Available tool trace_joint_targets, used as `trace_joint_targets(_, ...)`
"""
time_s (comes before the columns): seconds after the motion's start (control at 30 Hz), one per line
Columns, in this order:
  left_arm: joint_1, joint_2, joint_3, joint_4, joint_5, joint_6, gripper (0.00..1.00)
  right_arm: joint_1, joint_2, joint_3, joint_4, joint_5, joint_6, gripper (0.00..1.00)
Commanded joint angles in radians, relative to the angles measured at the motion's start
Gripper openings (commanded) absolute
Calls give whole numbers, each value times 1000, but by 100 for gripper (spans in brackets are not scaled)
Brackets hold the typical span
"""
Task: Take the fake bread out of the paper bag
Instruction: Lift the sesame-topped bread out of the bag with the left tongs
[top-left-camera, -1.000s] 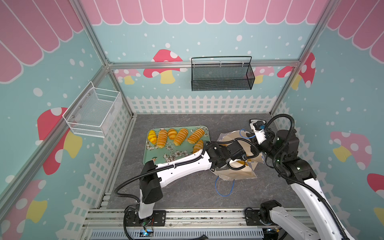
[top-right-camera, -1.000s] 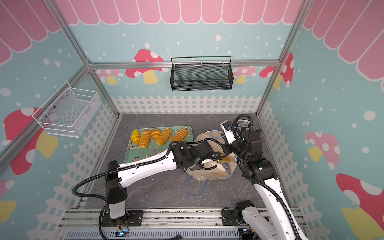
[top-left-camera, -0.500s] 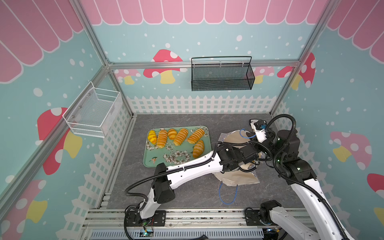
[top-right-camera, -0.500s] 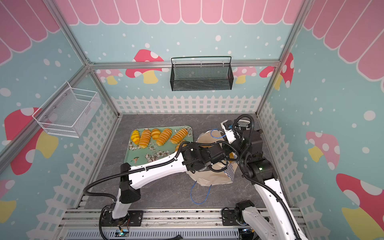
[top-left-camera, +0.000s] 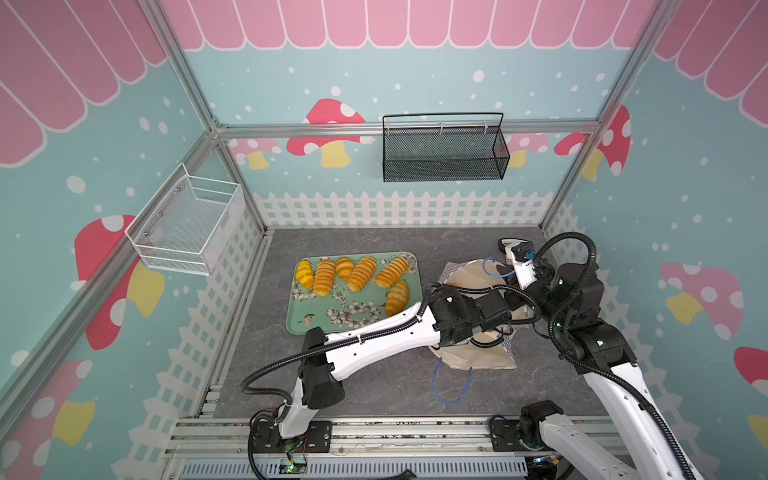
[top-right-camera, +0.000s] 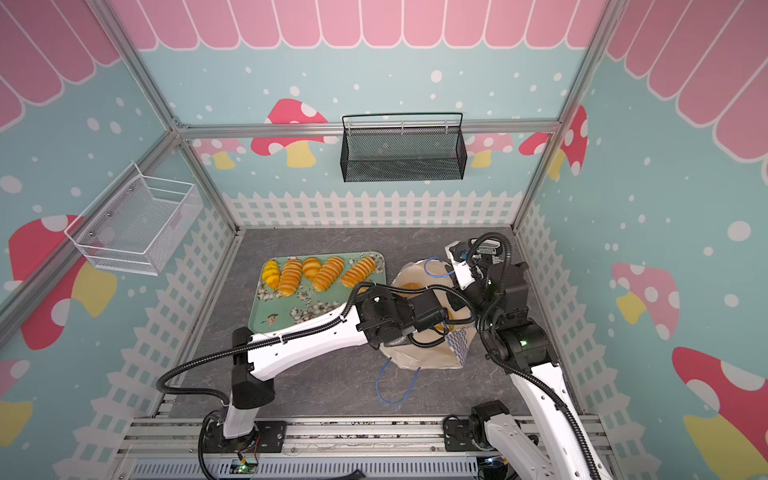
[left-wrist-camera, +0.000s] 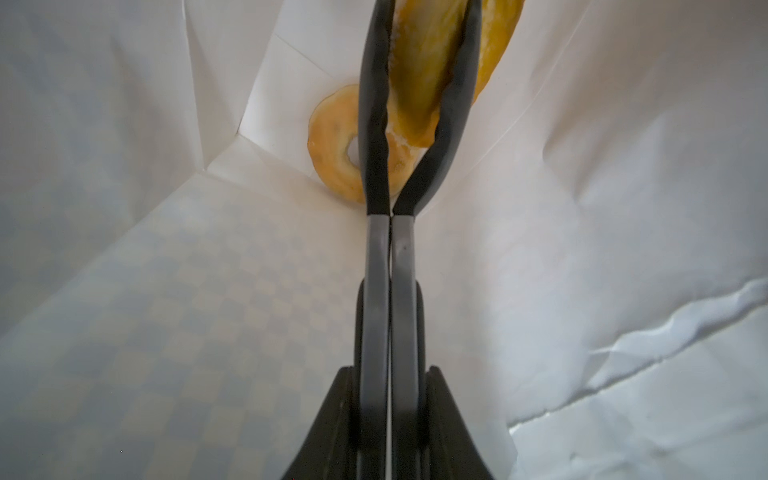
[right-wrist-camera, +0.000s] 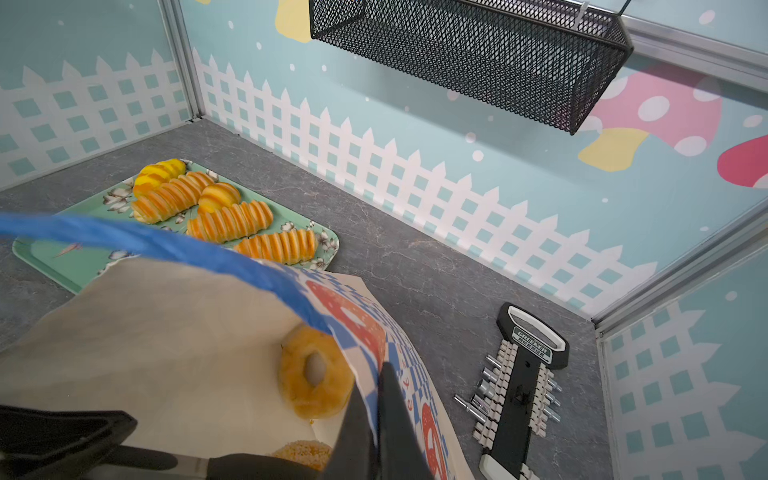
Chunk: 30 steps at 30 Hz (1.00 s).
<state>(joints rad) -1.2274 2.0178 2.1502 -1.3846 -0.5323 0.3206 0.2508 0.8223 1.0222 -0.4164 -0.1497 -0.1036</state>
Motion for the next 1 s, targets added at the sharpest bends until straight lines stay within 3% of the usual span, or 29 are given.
trace_joint_targets(0.0, -8, -105, -30, -11, -49, -14, 0, 5, -5, -8, 31, 10, -6, 0)
trace_joint_targets(0.57, -16, -275, -149, 8, -137, -9, 0, 5, 30, 4, 42, 28, 19, 0)
trace_joint_targets(0.97, -16, -350, -111, 6, -152, 1, 0, 5, 84, 44, 2, 109, 27, 0)
